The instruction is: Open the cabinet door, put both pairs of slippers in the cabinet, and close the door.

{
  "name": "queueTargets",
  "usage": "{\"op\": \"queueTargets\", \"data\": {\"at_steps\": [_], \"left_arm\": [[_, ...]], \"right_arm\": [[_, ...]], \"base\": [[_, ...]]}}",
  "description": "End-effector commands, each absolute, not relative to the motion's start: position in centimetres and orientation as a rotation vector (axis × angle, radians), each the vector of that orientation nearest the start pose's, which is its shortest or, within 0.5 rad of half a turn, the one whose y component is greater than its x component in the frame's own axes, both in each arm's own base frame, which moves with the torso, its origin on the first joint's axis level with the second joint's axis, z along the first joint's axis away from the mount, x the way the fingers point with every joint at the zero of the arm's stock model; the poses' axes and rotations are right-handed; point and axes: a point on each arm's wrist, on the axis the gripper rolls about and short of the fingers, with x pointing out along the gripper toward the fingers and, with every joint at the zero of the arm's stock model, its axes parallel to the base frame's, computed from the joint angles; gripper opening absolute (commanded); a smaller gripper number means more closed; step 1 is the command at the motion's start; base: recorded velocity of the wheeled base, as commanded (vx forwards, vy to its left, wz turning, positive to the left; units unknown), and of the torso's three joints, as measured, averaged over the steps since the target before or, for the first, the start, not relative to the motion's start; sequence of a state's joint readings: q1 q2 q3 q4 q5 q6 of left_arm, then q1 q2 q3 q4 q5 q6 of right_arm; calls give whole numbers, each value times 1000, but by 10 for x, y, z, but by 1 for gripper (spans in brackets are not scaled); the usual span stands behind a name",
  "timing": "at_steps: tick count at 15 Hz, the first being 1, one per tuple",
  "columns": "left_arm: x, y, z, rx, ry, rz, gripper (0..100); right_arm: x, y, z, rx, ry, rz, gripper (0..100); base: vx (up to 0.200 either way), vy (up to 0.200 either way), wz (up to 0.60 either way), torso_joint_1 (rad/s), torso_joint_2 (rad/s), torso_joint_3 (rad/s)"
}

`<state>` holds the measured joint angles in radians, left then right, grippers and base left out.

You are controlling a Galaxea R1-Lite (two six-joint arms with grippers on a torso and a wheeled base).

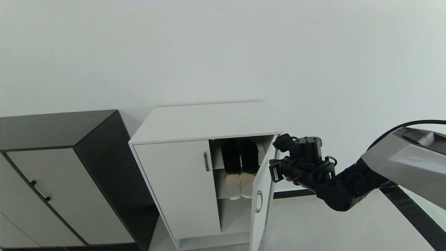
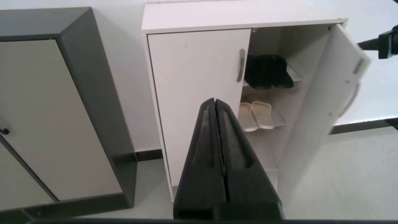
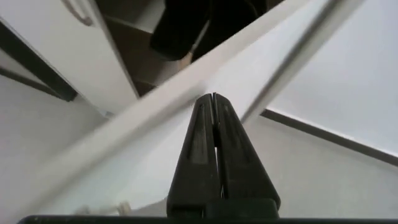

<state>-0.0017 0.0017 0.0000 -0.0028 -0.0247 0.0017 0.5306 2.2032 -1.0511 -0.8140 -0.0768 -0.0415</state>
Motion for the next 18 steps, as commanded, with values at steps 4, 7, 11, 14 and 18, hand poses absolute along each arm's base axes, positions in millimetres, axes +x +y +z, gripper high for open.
{"op": "queueTargets", "data": {"at_steps": [4, 7, 11, 14, 18], "left_arm": [[-23, -1, 76, 0, -2, -26, 0], [-23, -1, 76, 2, -2, -26, 0], [-23, -1, 76, 2, -2, -26, 0], [-23, -1, 76, 2, -2, -26, 0], [-23, -1, 76, 2, -2, -26, 0]], "right_arm": [[337, 220, 76, -135, 265, 535, 0], [314, 213, 84, -114, 291, 719, 0], [304, 208, 76, -104, 312, 837, 0], [304, 209, 73, -104, 317, 841, 0], [299, 207, 69, -97, 324, 898, 0]], "base": [[0, 0, 0, 0, 0, 0], [0, 0, 0, 0, 0, 0], [100, 0, 0, 1, 2, 0], [200, 0, 0, -9, -1, 2], [200, 0, 0, 6, 4, 5]]}}
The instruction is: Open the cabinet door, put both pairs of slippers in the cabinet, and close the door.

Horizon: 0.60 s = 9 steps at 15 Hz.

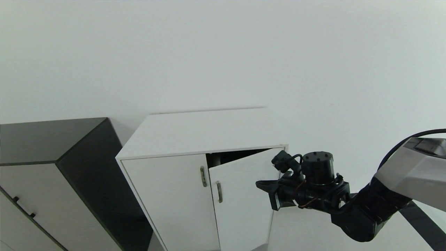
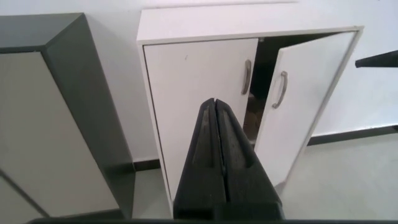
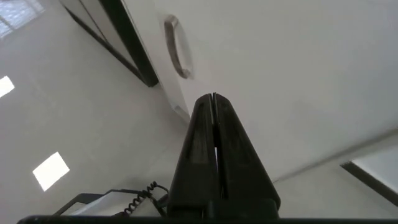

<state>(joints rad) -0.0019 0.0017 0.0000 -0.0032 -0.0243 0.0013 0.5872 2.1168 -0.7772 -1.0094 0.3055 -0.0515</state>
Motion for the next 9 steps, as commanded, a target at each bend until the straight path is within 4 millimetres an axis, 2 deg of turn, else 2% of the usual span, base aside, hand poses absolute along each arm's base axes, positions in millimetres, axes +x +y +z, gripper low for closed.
{"op": "queueTargets", "data": {"at_steps": [1, 2, 9], "left_arm": [[-23, -1, 76, 2, -2, -26, 0], [-23, -1, 76, 2, -2, -26, 0], [-23, -1, 76, 2, -2, -26, 0]], "right_arm": [[299, 208, 69, -96, 319, 898, 0], [300, 208, 68, -95, 320, 897, 0], [319, 219, 59, -35, 329, 852, 0]], "base": [[200, 0, 0, 2, 2, 7], [200, 0, 0, 2, 2, 7], [0, 0, 0, 0, 0, 0]]}}
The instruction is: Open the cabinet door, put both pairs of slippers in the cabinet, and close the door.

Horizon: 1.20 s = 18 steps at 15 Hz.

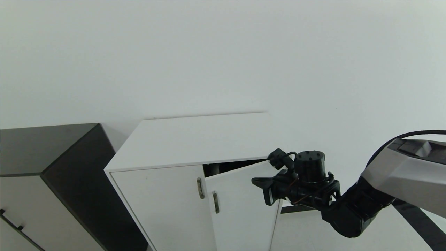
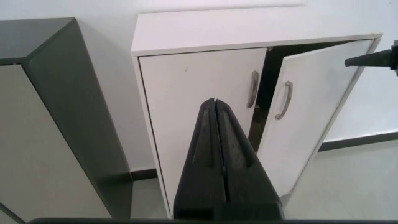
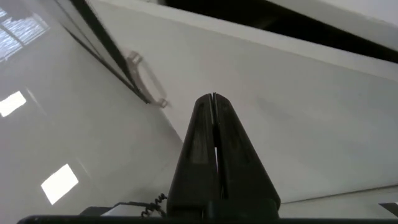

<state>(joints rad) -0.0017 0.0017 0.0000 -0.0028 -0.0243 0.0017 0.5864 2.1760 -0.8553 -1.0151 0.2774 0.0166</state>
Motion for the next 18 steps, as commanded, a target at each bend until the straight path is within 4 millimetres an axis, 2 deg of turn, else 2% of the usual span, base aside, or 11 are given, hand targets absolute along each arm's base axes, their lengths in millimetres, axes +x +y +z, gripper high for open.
{"op": "queueTargets", "data": {"at_steps": [1, 6, 14, 18], "left_arm": [[-23, -1, 76, 2, -2, -26, 0], [-23, -1, 76, 2, -2, -26, 0], [-23, -1, 76, 2, -2, -26, 0], [-23, -1, 76, 2, -2, -26, 0]], "right_arm": [[325, 221, 57, -38, 325, 823, 0], [333, 224, 48, -37, 329, 811, 0], [353, 233, 48, -11, 283, 680, 0], [358, 235, 46, -13, 275, 652, 0]], "base": [[0, 0, 0, 0, 0, 0], [0, 0, 0, 0, 0, 0], [0, 0, 0, 0, 0, 0], [0, 0, 0, 0, 0, 0]]}}
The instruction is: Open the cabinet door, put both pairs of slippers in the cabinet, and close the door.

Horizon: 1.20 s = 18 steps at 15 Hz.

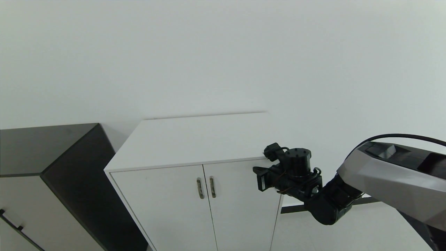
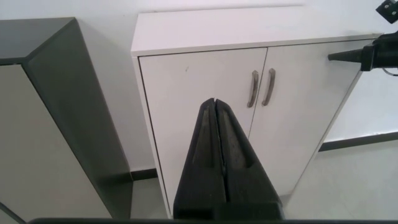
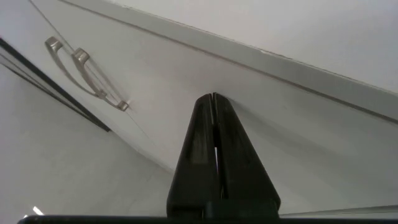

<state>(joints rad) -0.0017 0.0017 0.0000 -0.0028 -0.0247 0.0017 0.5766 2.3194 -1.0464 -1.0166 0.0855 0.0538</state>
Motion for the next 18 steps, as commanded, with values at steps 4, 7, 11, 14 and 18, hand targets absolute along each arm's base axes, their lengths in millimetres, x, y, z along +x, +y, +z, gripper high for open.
{"op": "queueTargets", "data": {"at_steps": [4, 7, 11, 14, 18], "left_arm": [[-23, -1, 76, 2, -2, -26, 0], [-23, -1, 76, 2, -2, -26, 0], [-23, -1, 76, 2, -2, -26, 0], [-23, -1, 76, 2, -2, -26, 0], [-23, -1, 76, 3, -2, -26, 0]], "right_arm": [[358, 235, 46, -13, 274, 650, 0], [355, 232, 50, -10, 263, 648, 0], [322, 211, 56, -20, 238, 593, 0], [273, 172, 78, -30, 249, 530, 0], [202, 108, 96, -50, 291, 443, 0]], "base": [[0, 0, 0, 0, 0, 0], [0, 0, 0, 0, 0, 0], [0, 0, 0, 0, 0, 0], [0, 0, 0, 0, 0, 0], [0, 0, 0, 0, 0, 0]]}}
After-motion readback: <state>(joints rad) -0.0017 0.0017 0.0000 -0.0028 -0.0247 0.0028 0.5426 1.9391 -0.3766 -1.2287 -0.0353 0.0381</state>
